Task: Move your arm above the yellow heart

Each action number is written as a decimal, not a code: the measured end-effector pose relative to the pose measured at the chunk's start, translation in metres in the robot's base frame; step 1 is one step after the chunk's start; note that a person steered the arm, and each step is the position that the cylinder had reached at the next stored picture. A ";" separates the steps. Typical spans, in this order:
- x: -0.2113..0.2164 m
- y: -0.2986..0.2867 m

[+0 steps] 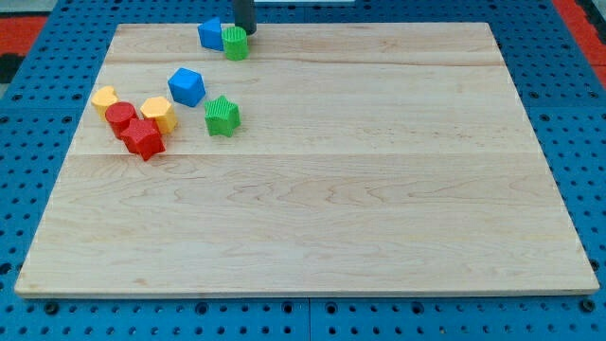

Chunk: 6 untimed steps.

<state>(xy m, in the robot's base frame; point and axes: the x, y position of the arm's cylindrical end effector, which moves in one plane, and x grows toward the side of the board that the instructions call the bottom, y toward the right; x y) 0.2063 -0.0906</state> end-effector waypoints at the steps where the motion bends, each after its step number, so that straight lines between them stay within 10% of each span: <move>1: 0.022 -0.009; 6: 0.076 0.107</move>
<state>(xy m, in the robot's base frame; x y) 0.2822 0.0168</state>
